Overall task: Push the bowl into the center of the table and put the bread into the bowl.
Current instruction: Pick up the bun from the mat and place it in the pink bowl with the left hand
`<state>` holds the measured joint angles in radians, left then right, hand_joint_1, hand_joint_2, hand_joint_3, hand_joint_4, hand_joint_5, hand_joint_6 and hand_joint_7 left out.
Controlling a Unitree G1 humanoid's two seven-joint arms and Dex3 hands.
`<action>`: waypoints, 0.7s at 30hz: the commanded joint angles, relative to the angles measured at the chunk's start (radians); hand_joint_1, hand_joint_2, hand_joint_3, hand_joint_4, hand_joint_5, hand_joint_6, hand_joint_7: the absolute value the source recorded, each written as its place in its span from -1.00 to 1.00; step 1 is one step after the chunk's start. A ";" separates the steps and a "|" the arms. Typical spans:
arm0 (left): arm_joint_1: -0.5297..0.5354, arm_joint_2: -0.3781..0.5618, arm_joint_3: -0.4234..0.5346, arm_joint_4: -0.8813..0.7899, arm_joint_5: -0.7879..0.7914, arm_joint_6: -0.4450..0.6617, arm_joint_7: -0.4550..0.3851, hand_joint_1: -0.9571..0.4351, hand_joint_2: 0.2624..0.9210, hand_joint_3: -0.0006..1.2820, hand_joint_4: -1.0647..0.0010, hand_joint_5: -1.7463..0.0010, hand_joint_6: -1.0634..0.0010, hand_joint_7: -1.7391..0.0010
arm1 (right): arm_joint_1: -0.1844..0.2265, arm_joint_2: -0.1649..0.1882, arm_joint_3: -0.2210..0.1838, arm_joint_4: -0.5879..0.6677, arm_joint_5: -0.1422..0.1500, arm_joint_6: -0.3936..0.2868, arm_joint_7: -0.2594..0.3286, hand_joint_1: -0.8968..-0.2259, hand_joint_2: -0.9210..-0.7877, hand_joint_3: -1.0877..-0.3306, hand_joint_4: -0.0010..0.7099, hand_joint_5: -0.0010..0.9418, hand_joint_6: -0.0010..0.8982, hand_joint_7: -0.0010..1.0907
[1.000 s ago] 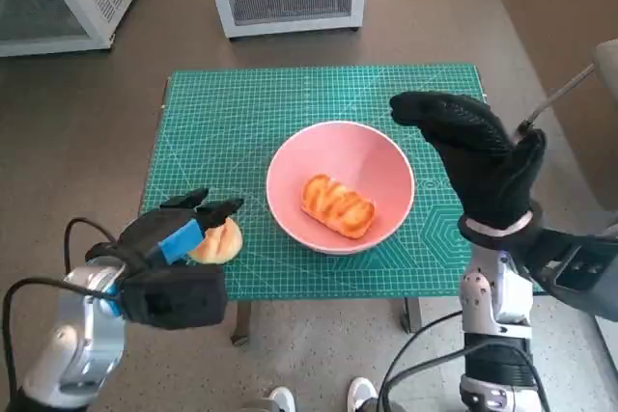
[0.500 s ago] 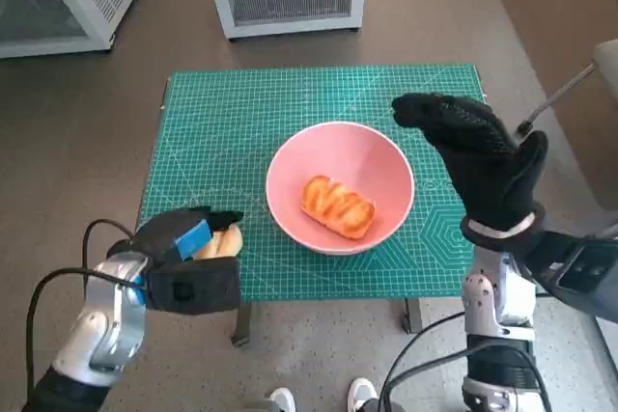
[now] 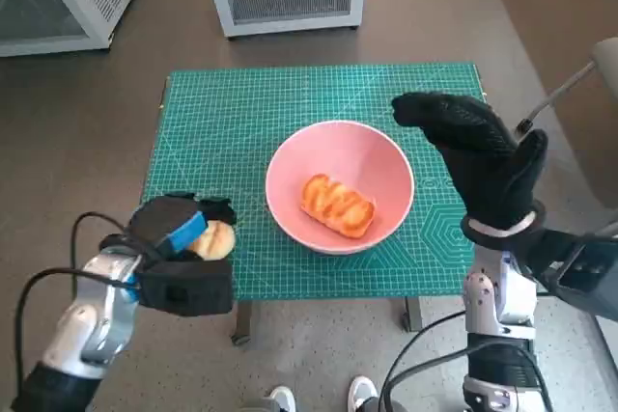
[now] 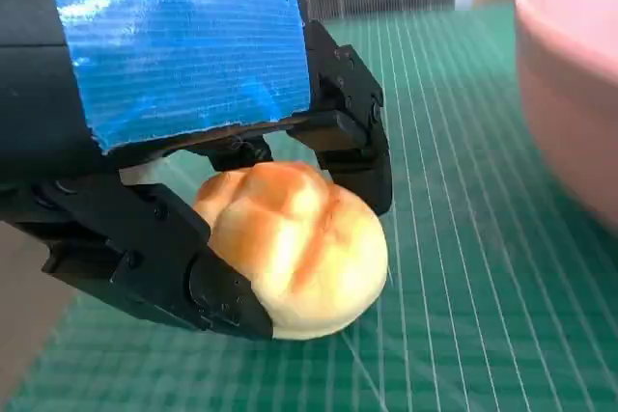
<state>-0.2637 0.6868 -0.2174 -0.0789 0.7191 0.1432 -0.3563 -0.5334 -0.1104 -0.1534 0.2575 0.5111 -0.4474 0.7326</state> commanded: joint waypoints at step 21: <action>-0.085 -0.036 0.167 -0.338 -0.076 0.019 -0.008 0.38 0.99 -0.95 -0.47 -0.22 -0.20 -0.32 | 0.008 -0.002 0.003 0.022 -0.001 0.007 0.017 0.03 -1.00 0.43 0.02 -0.99 -1.00 0.52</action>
<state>-0.3192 0.6701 -0.0386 -0.3801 0.6301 0.1701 -0.3767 -0.5336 -0.1108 -0.1512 0.2653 0.5105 -0.4452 0.7382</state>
